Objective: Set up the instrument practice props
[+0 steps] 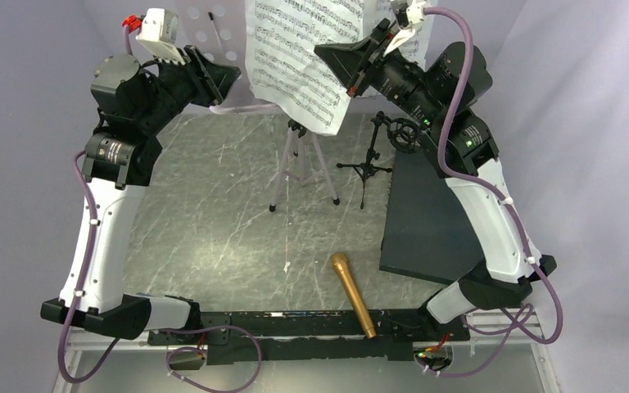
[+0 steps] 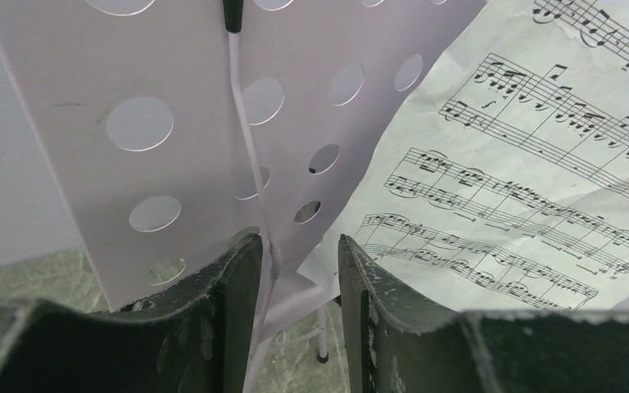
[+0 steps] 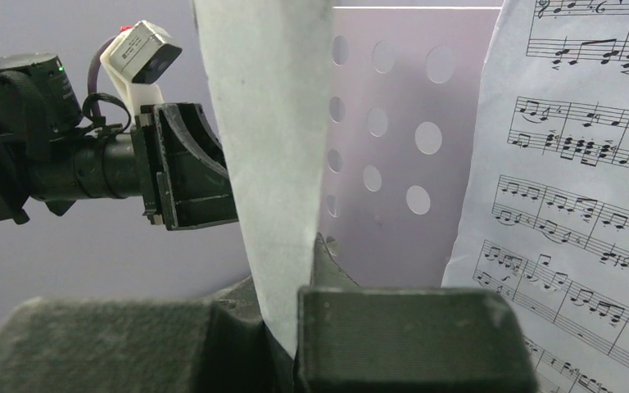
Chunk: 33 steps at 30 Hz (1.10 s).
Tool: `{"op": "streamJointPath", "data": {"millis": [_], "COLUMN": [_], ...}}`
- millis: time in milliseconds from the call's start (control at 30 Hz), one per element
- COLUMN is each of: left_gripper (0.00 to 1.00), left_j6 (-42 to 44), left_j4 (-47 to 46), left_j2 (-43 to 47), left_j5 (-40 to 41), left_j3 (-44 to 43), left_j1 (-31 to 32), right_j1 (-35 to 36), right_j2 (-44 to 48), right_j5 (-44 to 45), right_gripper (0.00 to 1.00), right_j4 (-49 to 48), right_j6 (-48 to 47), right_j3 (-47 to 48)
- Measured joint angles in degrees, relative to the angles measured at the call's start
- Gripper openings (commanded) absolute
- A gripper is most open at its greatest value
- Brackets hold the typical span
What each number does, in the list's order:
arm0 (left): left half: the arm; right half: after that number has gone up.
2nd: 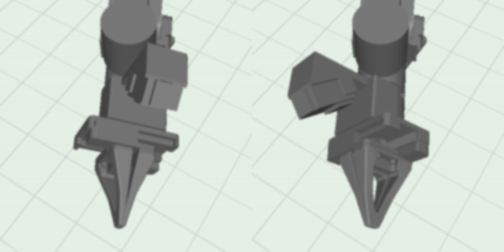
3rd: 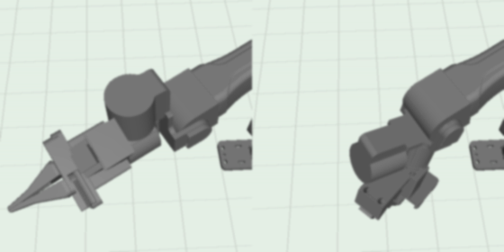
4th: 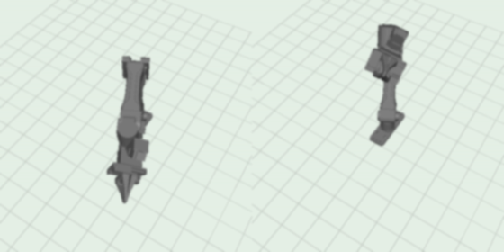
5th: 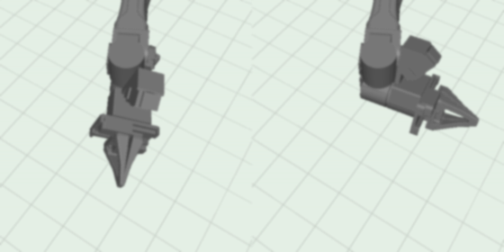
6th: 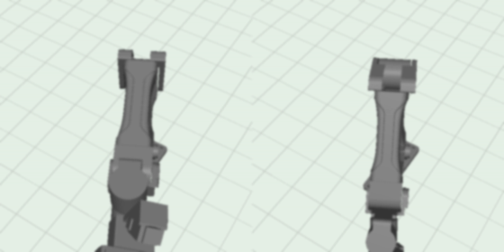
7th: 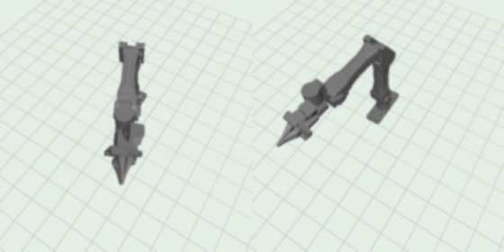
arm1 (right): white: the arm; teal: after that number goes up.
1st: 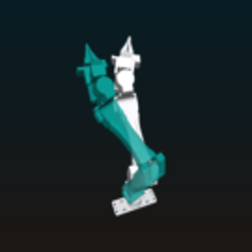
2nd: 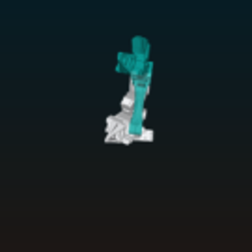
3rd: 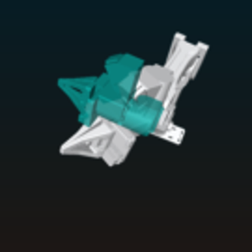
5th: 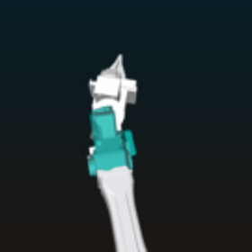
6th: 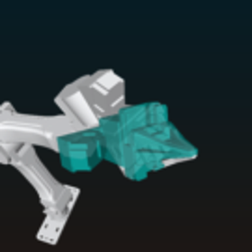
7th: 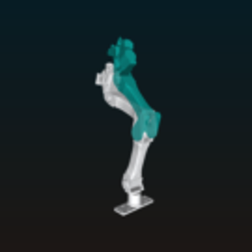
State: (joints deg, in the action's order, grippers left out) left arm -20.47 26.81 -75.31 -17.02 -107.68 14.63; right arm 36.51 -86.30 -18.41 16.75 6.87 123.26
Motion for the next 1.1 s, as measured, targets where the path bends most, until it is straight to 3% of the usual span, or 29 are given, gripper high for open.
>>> {"op": "streamJointPath", "data": {"millis": [667, 1100], "left_gripper": [0.03, 0.03], "left_j6": [-0.2, 0.28], "left_j4": [-4.61, -10.32], "left_j2": [-1.03, 2.14], "left_j5": [0.46, -0.24], "left_j3": [2.62, 8.57], "left_j1": [-0.59, -0.59], "right_j1": [-1.36, -1.51], "right_j2": [-4.76, -8.11], "right_j5": [-1.64, -3.37], "right_gripper": [0.0, 0.0], "right_j4": [-2.34, -4.85], "right_j6": [1.36, 3.23], "right_j3": [1.53, 2.32]}}
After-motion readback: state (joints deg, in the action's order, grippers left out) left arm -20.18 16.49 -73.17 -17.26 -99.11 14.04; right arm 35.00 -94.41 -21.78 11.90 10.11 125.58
